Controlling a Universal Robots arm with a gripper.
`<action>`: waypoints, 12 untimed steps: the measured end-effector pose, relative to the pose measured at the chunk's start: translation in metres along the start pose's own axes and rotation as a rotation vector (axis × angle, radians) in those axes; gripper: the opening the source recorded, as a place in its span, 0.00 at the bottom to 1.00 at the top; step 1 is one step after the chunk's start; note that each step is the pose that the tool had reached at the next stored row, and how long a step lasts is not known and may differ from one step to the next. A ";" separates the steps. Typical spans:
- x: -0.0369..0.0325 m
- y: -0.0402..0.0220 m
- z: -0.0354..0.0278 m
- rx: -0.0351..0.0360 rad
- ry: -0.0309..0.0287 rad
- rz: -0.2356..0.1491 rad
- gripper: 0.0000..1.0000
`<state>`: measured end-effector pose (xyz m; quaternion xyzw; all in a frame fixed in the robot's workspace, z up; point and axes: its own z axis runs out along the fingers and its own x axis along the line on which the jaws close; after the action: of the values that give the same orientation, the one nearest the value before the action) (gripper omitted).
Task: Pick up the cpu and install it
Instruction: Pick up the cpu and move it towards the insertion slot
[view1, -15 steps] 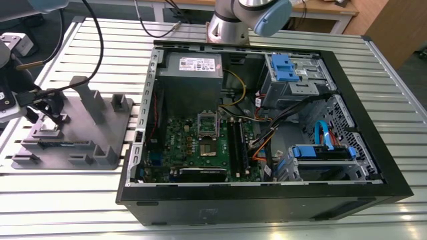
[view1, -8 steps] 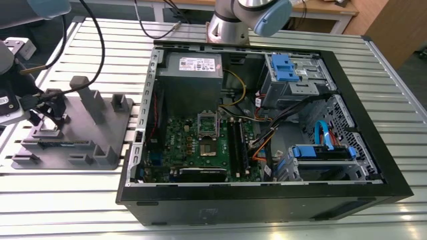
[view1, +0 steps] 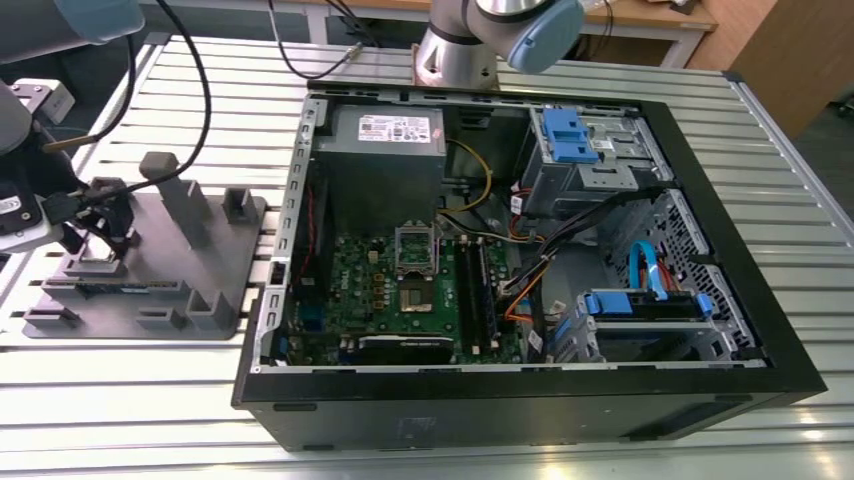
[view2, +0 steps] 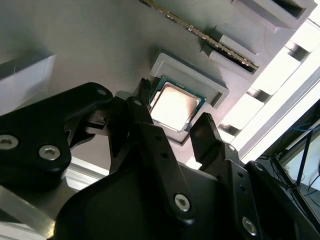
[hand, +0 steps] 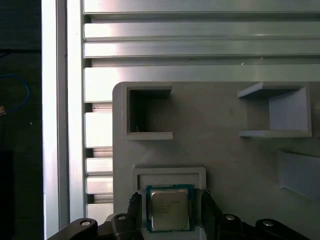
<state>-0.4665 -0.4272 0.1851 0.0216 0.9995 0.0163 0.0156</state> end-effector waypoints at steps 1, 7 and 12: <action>0.0000 0.0000 0.0000 0.0000 0.0000 0.000 0.59; 0.0001 -0.0003 0.0014 -0.0001 -0.0001 0.000 0.59; 0.0001 -0.0007 0.0022 -0.0001 -0.0002 0.000 0.59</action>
<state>-0.4665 -0.4278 0.1829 0.0216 0.9995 0.0164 0.0157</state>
